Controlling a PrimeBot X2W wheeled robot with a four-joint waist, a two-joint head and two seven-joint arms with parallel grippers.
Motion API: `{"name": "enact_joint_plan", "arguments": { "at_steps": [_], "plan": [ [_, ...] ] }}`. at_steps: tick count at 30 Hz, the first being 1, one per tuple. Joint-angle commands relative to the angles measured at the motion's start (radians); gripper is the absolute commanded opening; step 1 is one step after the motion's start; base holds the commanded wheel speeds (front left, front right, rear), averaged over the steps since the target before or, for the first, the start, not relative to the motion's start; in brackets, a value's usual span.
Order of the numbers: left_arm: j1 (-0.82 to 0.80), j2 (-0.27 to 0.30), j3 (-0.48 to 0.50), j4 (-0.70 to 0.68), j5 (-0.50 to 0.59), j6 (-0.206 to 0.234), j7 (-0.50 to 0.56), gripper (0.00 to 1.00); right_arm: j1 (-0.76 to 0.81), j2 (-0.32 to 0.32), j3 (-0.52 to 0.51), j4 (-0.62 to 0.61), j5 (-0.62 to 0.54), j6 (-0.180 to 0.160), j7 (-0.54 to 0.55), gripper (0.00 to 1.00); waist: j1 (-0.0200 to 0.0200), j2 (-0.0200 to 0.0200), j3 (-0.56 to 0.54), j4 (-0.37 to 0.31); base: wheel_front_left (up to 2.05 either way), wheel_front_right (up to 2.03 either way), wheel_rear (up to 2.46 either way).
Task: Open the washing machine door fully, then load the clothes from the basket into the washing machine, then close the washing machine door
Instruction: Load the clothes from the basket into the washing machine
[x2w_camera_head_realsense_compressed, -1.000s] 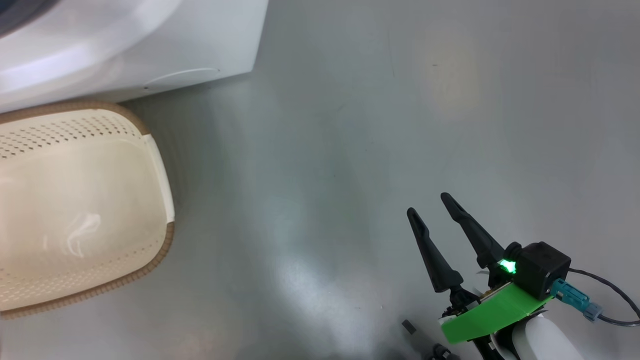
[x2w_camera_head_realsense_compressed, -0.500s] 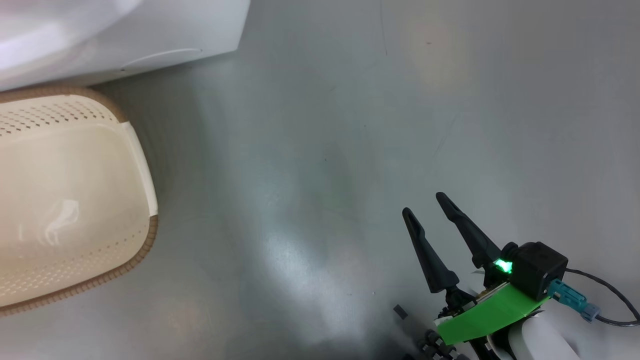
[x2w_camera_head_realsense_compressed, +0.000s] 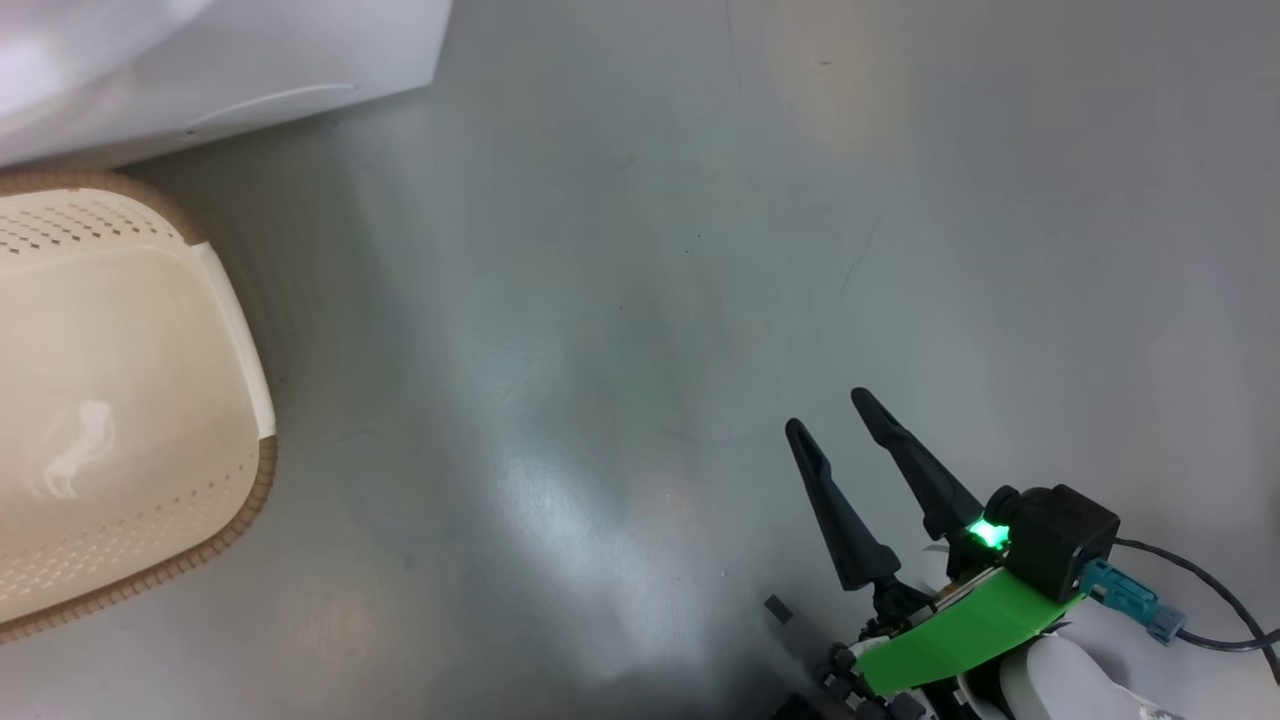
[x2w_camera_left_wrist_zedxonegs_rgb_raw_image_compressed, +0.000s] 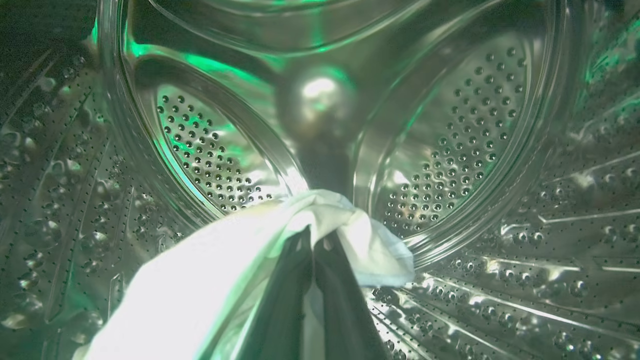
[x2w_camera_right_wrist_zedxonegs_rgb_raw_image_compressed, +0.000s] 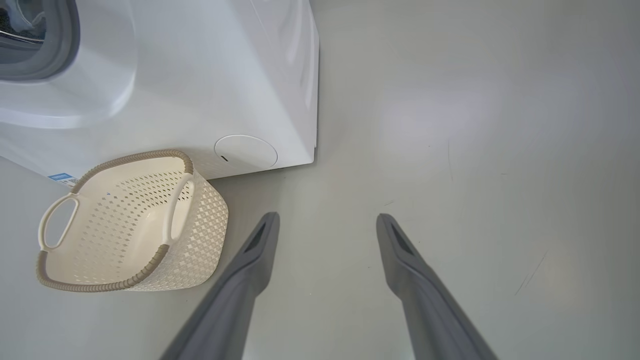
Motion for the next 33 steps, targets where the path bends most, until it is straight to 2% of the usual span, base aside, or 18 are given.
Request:
{"name": "enact_joint_plan", "arguments": {
  "at_steps": [1, 6, 18, 23, 26, 27, 33],
  "plan": [
    [-0.008, 0.047, -0.002, -0.019, 0.012, -0.001, -0.005, 0.0, 0.022, -0.005, 0.022, -0.015, 0.005, 0.002, -0.005, 1.0, 0.0, 0.0, 0.0, -0.001, 0.0, 0.0, 0.0],
    [-0.016, 0.045, -0.03, 0.063, 0.039, -0.003, -0.005, 0.0, 0.019, 0.002, 0.017, -0.012, 0.006, 0.002, -0.005, 1.0, 0.0, 0.0, -0.007, 0.007, 0.0, 0.0, 0.0],
    [-0.082, 0.045, -0.067, 0.314, 0.062, 0.051, 0.0, 0.0, 0.019, -0.006, 0.015, -0.002, 0.004, 0.002, -0.005, 1.0, 0.0, 0.0, -0.05, 0.032, 0.0, 0.0, 0.0],
    [-0.092, 0.041, -0.076, 0.383, 0.061, 0.07, 0.016, 0.49, 0.019, -0.009, 0.016, 0.001, 0.005, 0.002, -0.005, 1.0, 0.0, 0.0, -0.066, 0.04, 0.0, 0.0, 0.0],
    [-0.091, 0.039, -0.077, 0.413, 0.056, 0.081, 0.022, 0.92, 0.02, -0.009, 0.016, 0.003, 0.005, 0.002, -0.005, 1.0, 0.0, 0.0, -0.077, 0.043, 0.0, 0.0, 0.0],
    [-0.089, 0.038, -0.076, 0.421, 0.053, 0.084, 0.025, 1.0, 0.021, -0.009, 0.016, 0.004, 0.004, 0.002, -0.005, 1.0, 0.0, 0.0, -0.08, 0.045, 0.0, 0.0, 0.0],
    [-0.069, 0.022, -0.072, 0.454, 0.037, 0.115, 0.048, 1.0, 0.026, -0.01, 0.015, 0.01, 0.003, 0.002, -0.005, 1.0, 0.0, 0.0, -0.103, 0.062, 0.0, 0.0, 0.0]
  ]
}}
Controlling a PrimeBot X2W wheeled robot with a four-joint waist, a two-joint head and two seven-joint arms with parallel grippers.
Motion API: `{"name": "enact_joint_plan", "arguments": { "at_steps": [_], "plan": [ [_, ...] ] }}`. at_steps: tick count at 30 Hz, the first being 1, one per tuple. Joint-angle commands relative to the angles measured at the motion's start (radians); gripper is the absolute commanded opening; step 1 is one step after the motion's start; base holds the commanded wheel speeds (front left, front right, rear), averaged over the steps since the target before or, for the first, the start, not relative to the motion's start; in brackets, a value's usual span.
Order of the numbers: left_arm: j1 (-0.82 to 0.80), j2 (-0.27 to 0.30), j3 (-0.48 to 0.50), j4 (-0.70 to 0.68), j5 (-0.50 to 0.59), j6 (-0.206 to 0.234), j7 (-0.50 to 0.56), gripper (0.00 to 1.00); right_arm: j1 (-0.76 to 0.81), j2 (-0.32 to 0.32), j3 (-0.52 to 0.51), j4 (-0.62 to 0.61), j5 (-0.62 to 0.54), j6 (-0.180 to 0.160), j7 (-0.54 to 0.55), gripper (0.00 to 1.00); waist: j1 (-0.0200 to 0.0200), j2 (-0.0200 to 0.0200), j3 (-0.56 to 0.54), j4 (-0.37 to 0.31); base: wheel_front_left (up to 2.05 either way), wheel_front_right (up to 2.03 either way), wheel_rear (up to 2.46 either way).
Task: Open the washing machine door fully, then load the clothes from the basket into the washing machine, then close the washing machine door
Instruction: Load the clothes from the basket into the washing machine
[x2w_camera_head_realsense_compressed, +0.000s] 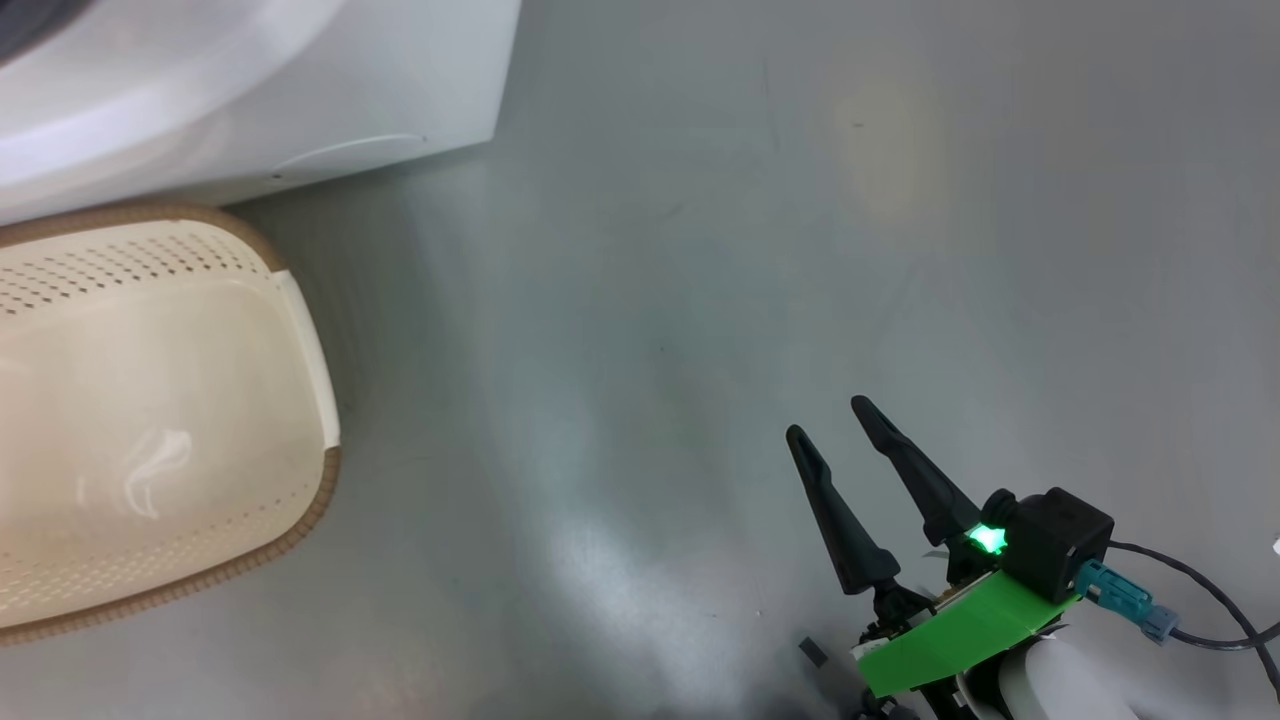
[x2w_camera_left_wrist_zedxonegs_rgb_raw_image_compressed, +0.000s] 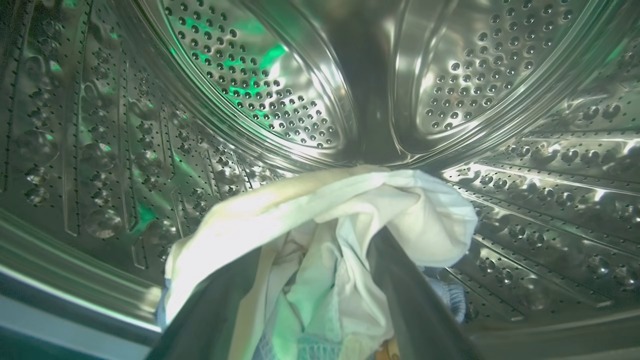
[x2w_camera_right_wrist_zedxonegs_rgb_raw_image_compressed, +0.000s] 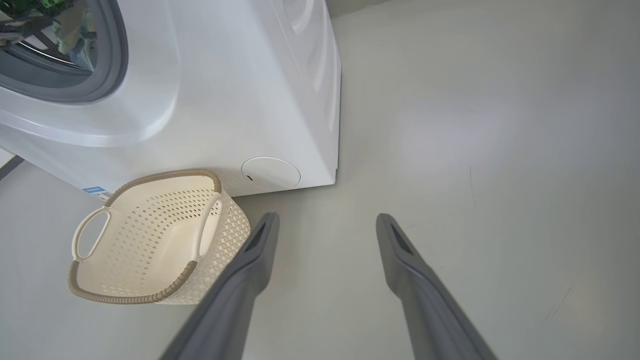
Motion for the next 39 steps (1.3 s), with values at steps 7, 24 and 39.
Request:
{"name": "enact_joint_plan", "arguments": {
  "at_steps": [7, 24, 39],
  "plan": [
    [0.045, 0.005, 0.005, 0.003, -0.028, 0.03, 0.032, 1.0, 0.027, -0.019, 0.01, -0.012, 0.001, 0.002, -0.005, 1.0, 0.0, 0.0, -0.035, 0.033, 0.0, 0.0, 0.0],
    [0.163, -0.116, 0.029, 0.012, -0.114, -0.018, -0.022, 1.0, 0.017, -0.02, -0.03, -0.002, -0.007, 0.002, -0.005, 1.0, 0.0, 0.0, -0.124, 0.148, 0.0, 0.0, 0.0],
    [0.327, -0.209, -0.011, -0.059, -0.133, -0.118, -0.044, 1.0, 0.045, -0.031, -0.094, -0.014, -0.028, 0.002, -0.005, 1.0, 0.0, 0.0, -0.185, 0.27, 0.0, 0.0, 0.0]
  ]
}}
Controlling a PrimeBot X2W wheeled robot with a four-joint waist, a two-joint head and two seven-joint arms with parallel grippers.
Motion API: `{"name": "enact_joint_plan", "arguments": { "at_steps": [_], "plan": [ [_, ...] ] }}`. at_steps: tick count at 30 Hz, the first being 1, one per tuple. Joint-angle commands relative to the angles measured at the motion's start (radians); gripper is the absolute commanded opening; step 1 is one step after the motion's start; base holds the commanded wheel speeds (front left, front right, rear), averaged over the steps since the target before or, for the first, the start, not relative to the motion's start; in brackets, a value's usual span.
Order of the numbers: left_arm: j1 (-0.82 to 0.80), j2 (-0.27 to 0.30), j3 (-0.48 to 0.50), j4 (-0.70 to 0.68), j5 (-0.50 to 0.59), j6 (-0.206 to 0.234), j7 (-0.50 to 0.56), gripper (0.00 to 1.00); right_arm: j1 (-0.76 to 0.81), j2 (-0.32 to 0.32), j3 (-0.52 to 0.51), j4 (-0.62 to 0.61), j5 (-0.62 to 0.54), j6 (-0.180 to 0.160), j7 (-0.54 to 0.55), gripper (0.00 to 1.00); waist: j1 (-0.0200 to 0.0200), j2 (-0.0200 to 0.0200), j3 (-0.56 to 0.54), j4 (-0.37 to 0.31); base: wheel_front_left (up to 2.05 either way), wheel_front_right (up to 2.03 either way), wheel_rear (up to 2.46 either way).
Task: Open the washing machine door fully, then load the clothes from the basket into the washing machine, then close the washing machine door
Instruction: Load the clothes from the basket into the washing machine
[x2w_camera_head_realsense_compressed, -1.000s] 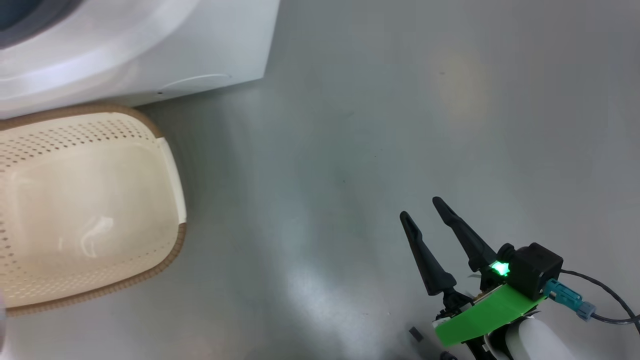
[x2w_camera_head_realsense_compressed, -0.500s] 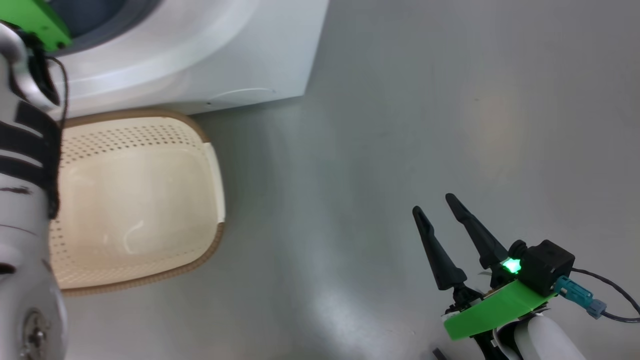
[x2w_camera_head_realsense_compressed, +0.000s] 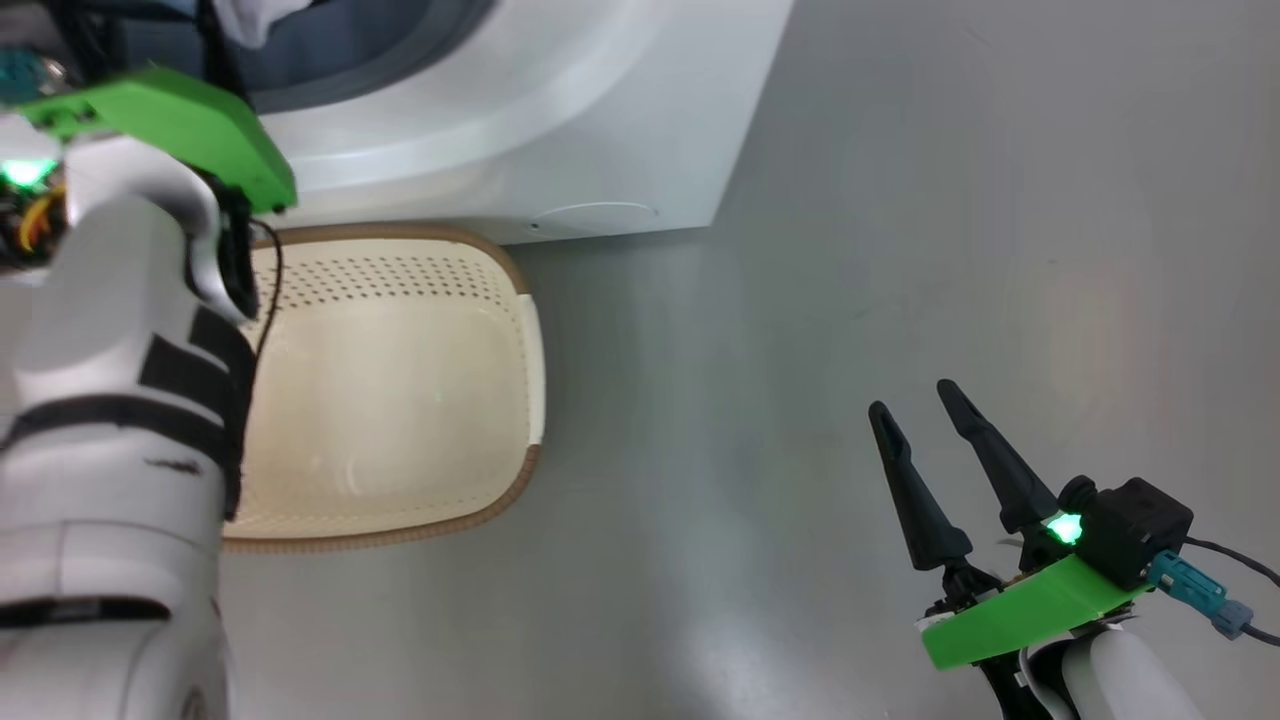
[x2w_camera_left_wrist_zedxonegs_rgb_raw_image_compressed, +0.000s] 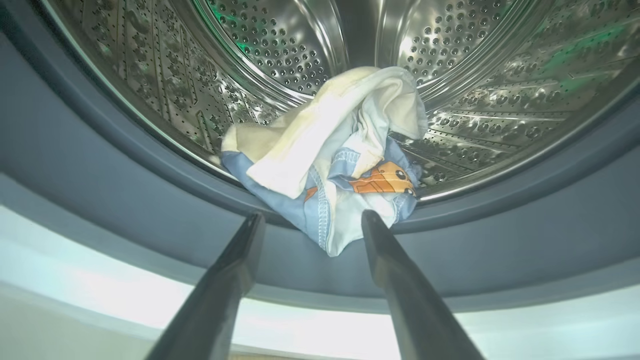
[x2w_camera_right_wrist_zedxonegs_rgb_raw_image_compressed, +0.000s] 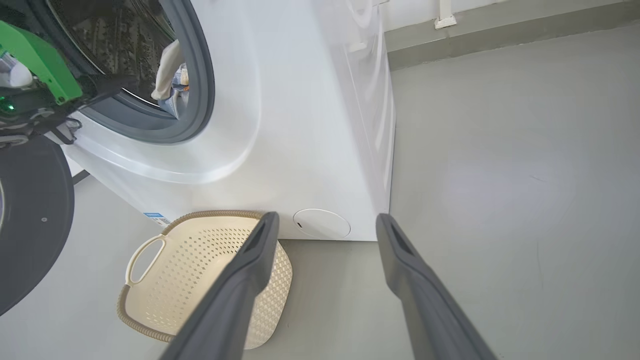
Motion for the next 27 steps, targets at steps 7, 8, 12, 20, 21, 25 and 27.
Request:
{"name": "enact_joint_plan", "arguments": {
  "at_steps": [7, 8, 12, 20, 21, 25, 27],
  "plan": [
    [0.135, 0.018, -0.017, -0.115, -0.003, -0.023, -0.009, 1.0, 0.037, -0.007, 0.004, -0.03, -0.023, 0.002, -0.005, 1.0, 0.0, 0.0, -0.03, 0.048, 0.0, 0.0, 0.0],
    [0.154, 0.016, -0.02, -0.131, -0.005, -0.025, -0.009, 1.0, 0.037, -0.008, 0.001, -0.031, -0.024, 0.002, -0.005, 1.0, 0.0, 0.0, -0.032, 0.051, 0.0, 0.0, 0.0],
    [0.218, 0.011, -0.031, -0.175, -0.006, -0.033, -0.009, 1.0, 0.036, -0.009, -0.007, -0.038, -0.029, 0.002, -0.005, 1.0, 0.0, 0.0, -0.037, 0.059, 0.0, 0.0, 0.0],
    [0.461, 0.005, -0.052, -0.402, -0.018, -0.03, -0.009, 1.0, 0.043, -0.019, -0.022, -0.047, -0.039, 0.002, -0.005, 1.0, 0.0, 0.0, -0.051, 0.082, 0.0, 0.0, 0.0],
    [0.493, 0.004, -0.051, -0.437, -0.023, -0.027, -0.009, 1.0, 0.044, -0.019, -0.023, -0.048, -0.04, 0.002, -0.005, 1.0, 0.0, 0.0, -0.053, 0.083, 0.0, 0.0, 0.0],
    [0.631, 0.003, -0.054, -0.587, -0.039, -0.006, -0.009, 1.0, 0.047, -0.02, -0.027, -0.052, -0.041, 0.002, -0.005, 1.0, 0.0, 0.0, -0.057, 0.088, 0.0, 0.0, 0.0],
    [0.702, 0.003, -0.059, -0.666, -0.044, 0.008, -0.007, 1.0, 0.048, -0.021, -0.028, -0.054, -0.042, 0.002, -0.005, 1.0, 0.0, 0.0, -0.059, 0.09, 0.0, 0.0, 0.0]
  ]
}}
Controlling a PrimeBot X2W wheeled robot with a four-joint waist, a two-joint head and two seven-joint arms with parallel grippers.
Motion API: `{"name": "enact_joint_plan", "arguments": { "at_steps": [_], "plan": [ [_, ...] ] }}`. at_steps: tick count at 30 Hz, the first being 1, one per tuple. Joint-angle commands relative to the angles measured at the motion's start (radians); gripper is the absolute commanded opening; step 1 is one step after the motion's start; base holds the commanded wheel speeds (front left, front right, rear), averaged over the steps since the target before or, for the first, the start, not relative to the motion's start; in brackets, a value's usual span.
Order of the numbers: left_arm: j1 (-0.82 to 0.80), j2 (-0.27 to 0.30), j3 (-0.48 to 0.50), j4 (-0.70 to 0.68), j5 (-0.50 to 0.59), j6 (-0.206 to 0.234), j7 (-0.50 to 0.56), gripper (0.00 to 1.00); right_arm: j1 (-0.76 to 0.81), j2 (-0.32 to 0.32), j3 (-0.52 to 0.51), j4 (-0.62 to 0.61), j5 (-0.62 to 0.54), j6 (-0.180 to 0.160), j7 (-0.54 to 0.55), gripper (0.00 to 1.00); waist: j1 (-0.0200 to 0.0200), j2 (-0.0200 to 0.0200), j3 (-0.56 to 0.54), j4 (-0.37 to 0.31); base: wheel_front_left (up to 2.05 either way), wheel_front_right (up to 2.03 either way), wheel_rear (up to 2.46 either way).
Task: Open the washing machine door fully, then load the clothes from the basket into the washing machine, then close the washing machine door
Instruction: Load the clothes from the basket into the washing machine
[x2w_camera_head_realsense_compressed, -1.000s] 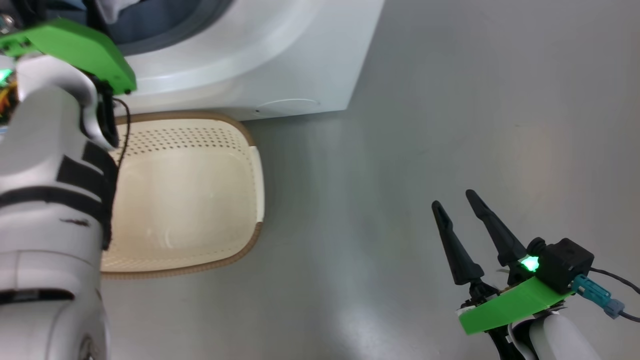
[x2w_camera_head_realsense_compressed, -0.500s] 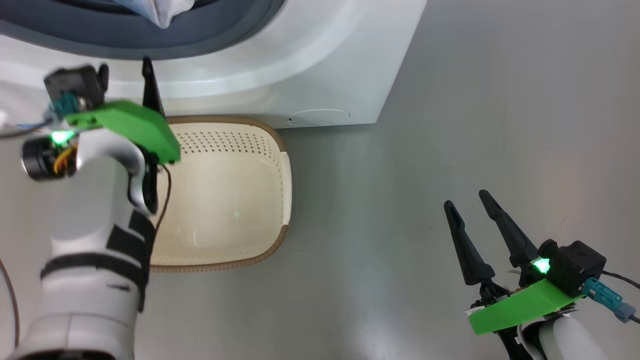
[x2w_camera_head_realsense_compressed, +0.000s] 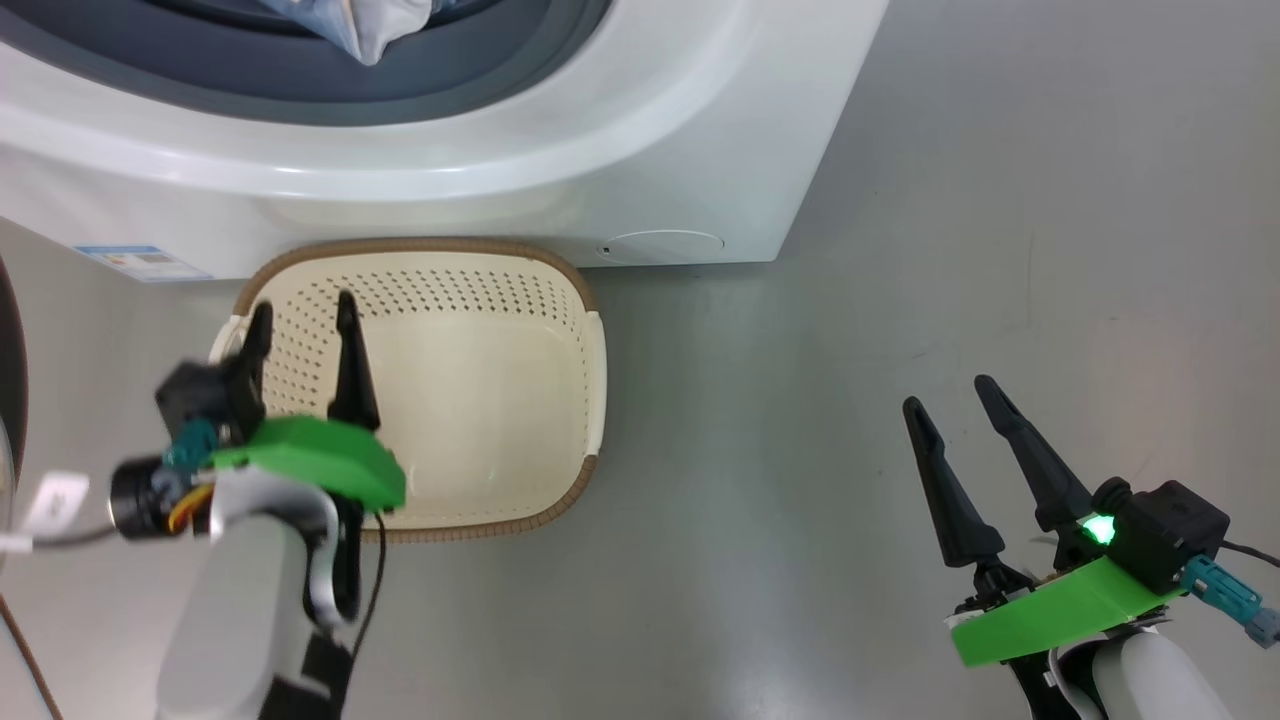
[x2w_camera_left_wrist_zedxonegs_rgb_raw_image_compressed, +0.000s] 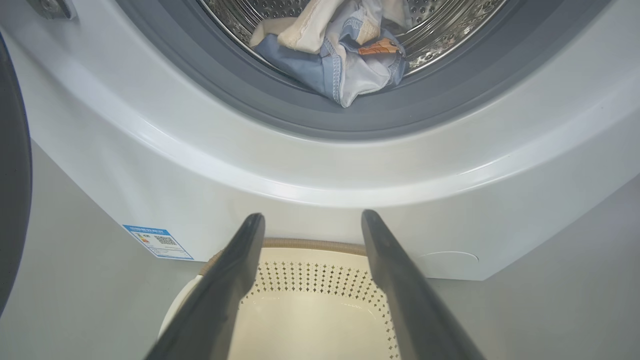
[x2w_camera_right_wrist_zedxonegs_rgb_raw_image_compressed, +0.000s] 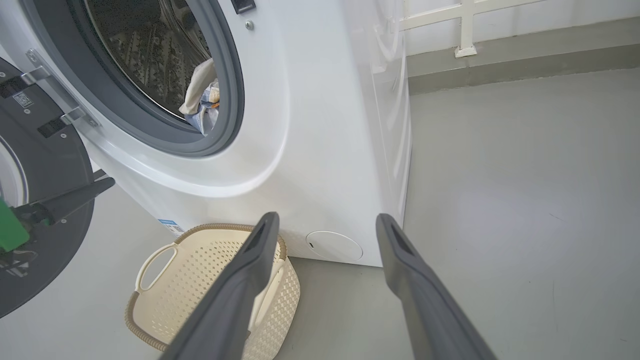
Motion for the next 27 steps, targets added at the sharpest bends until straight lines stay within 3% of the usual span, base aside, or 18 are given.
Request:
{"name": "enact_joint_plan", "arguments": {
  "at_steps": [1, 13, 27],
  "plan": [
    [0.073, 0.031, 0.02, -0.086, -0.011, 0.017, -0.001, 1.0, 0.032, -0.005, 0.018, -0.027, -0.009, 0.002, -0.005, 1.0, 0.0, 0.0, -0.002, 0.002, 0.0, 0.0, 0.0],
    [0.39, 0.03, -0.032, -0.491, -0.038, 0.121, 0.059, 1.0, 0.045, -0.007, 0.004, -0.04, -0.015, 0.002, -0.005, 1.0, 0.0, 0.0, -0.014, -0.001, 0.0, 0.0, 0.0],
    [0.445, 0.053, -0.04, -0.662, -0.027, 0.16, 0.14, 1.0, 0.047, -0.004, 0.009, -0.041, -0.016, 0.002, -0.005, 1.0, 0.0, 0.0, 0.002, -0.014, 0.0, 0.0, 0.0]
  ]
}}
